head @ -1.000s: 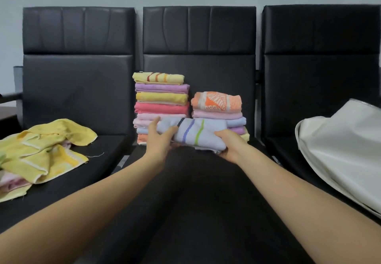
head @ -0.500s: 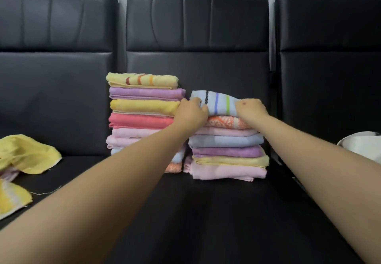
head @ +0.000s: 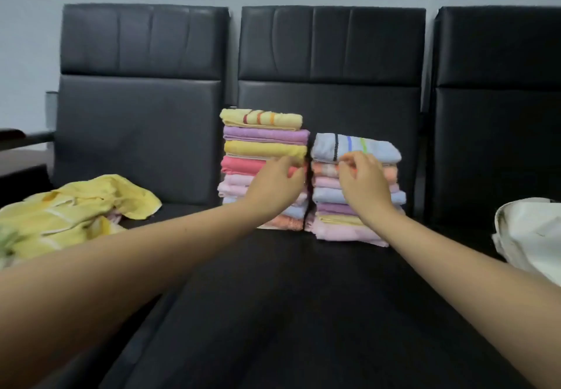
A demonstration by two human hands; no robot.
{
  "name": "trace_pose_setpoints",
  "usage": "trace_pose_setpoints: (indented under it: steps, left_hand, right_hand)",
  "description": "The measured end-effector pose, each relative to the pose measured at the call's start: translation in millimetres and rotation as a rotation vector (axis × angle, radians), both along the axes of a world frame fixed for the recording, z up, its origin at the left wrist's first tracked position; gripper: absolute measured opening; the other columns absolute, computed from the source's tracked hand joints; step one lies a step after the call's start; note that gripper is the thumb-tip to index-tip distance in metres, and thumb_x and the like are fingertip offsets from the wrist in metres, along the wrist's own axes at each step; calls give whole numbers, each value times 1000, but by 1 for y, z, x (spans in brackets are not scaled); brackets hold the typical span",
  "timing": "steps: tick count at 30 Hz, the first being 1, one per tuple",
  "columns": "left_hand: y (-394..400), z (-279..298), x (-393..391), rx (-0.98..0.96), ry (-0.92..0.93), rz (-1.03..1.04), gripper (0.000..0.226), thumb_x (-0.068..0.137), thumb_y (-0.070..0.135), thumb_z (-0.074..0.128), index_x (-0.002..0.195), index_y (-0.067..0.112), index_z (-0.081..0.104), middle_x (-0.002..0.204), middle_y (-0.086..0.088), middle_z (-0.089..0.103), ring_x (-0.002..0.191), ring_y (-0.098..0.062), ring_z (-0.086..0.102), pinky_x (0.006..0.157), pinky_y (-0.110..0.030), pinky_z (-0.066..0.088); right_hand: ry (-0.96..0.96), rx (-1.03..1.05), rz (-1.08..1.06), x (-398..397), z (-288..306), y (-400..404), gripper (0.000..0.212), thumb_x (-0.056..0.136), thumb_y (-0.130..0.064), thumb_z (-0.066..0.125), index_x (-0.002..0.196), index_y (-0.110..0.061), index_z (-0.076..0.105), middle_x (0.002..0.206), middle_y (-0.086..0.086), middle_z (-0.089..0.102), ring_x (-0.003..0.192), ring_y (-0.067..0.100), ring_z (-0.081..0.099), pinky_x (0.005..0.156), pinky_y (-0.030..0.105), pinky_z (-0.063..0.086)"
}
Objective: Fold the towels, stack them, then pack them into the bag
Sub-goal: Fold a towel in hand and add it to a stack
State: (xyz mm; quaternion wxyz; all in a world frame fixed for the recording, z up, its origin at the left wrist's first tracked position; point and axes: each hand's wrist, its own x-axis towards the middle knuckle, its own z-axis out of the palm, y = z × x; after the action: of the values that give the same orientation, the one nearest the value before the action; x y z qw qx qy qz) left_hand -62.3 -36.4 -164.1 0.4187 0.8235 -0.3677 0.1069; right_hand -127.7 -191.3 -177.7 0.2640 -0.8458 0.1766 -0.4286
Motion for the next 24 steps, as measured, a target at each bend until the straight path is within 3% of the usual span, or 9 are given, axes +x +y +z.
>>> trace_pose_setpoints:
  steps: [4,6,9,14,16,19,21,22,24]
  left_hand:
    - [109,-27,-1,87,203,85,34,95,20,41,80,14,71,90,-4,72,78,-21,65,72,-32,51]
    - [166,-44,7,105,218,187,40,97,19,40,69,15,68,76,1,70,65,-14,61,64,-27,44]
    - [257,-69,15,151,227,381,39,98,19,40,69,17,66,77,3,67,70,-11,57,66,-27,41]
    - [382,-93,38,103,166,705,27,93,17,47,82,3,66,82,-12,63,85,-30,58,75,-43,45]
    - [409,-99,53,84,102,811,23,92,24,54,100,7,67,102,-12,60,104,-32,52,84,-44,43]
    - [430,-110,81,94,239,848,62,83,57,56,129,16,55,124,-11,54,121,-32,43,96,-45,40]
    - [436,-117,97,105,343,844,80,76,73,42,133,19,53,125,-8,57,119,-31,48,95,-47,44]
    - [436,-121,104,100,362,846,77,77,74,38,131,20,54,124,-6,58,118,-30,49,93,-47,45]
    - [434,-123,114,86,339,835,70,79,73,35,125,26,59,118,-3,59,114,-27,50,90,-45,46]
  right_hand:
    - [239,211,262,10,-42,99,28,93,-15,46,77,-13,69,84,5,70,87,23,62,78,35,47]
    - [308,346,378,21,-60,148,34,92,-13,46,65,-20,65,69,-1,67,71,18,62,67,30,48]
    - [421,483,501,44,-81,214,34,92,-13,46,62,-17,62,62,-2,61,57,12,55,54,22,41]
    - [504,492,601,96,-86,298,29,87,-18,47,65,-19,67,66,-5,64,68,15,58,66,31,46]
    - [492,499,638,118,-81,325,26,84,-20,49,75,-8,70,67,-1,62,67,17,54,64,33,43]
    - [474,511,670,153,-76,359,32,83,-23,49,78,6,60,69,7,47,67,20,43,62,32,34]
    - [487,458,633,172,-73,376,26,88,-28,50,70,-9,52,70,5,46,68,20,45,58,29,33]
    - [496,430,606,183,-72,383,26,90,-34,51,75,-13,54,78,4,53,75,22,51,59,30,36]
    - [532,442,553,210,-74,389,46,88,-54,52,104,-13,62,108,6,61,103,29,57,78,34,46]
